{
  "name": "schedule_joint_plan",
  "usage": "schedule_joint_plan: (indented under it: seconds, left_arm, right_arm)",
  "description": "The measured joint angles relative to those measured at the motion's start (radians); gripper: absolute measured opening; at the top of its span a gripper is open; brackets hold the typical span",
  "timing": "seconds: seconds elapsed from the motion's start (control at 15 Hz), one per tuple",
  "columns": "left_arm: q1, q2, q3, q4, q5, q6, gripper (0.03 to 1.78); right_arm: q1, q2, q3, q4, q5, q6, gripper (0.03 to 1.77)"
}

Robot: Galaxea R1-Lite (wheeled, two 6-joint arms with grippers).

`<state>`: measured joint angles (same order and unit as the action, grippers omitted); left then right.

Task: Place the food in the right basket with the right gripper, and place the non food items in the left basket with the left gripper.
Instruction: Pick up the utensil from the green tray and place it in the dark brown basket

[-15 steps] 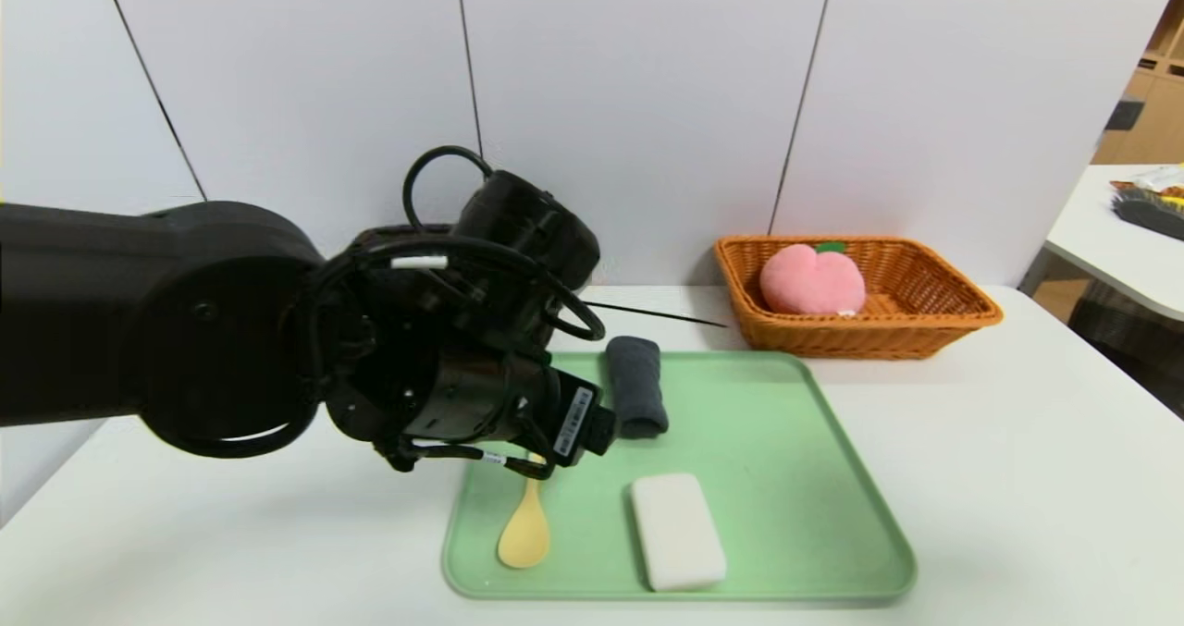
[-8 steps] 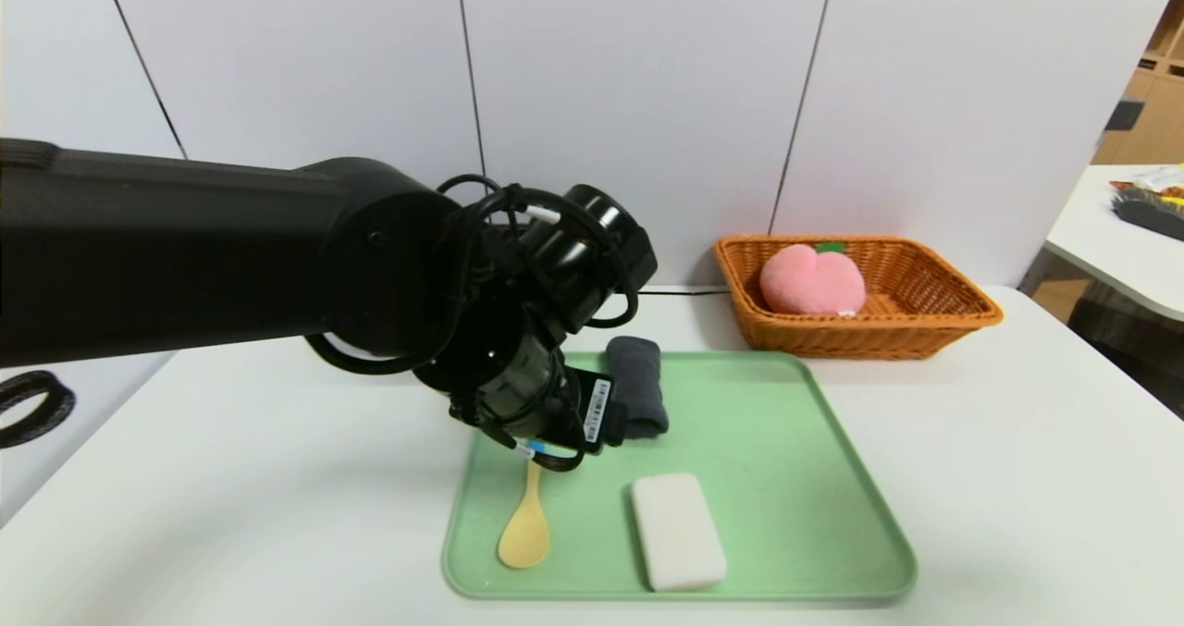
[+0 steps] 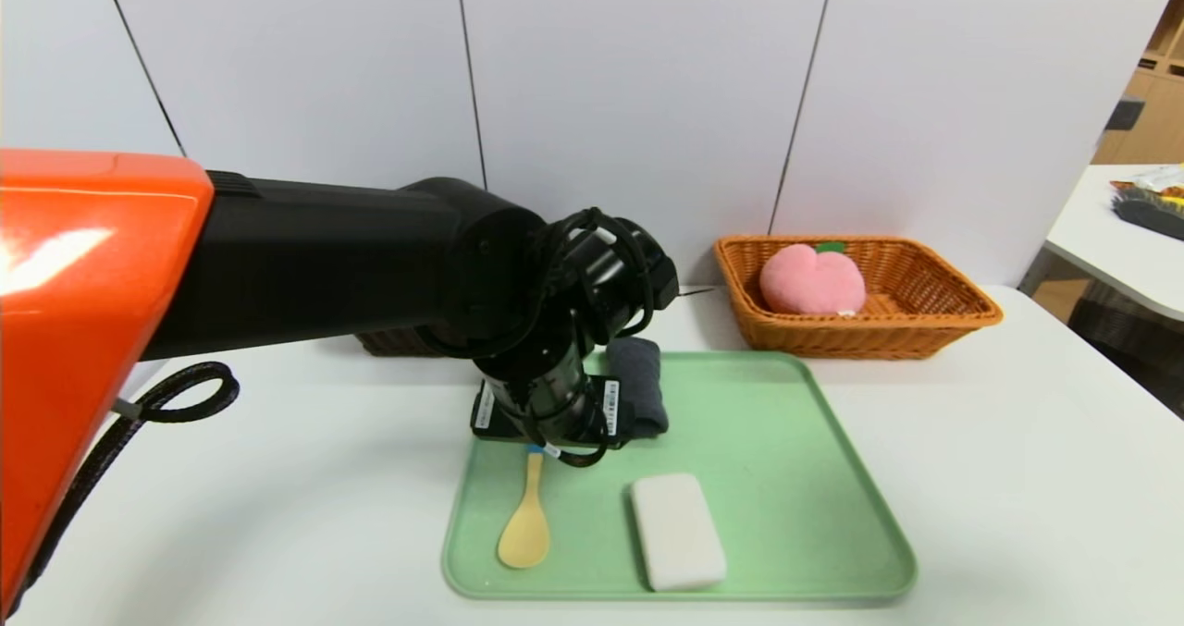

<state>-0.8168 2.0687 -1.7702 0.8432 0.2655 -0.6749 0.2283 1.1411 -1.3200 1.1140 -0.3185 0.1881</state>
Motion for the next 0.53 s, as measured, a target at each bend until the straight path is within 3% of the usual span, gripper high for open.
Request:
schedule_joint_plan:
  seconds: [0.53]
  left_arm:
    - [0.051,0.028,0.023,0.013,-0.007,0.013,1.69]
  right_arm:
    - [0.000,0.000,-0.003,0.000,0.000,0.000,1.70]
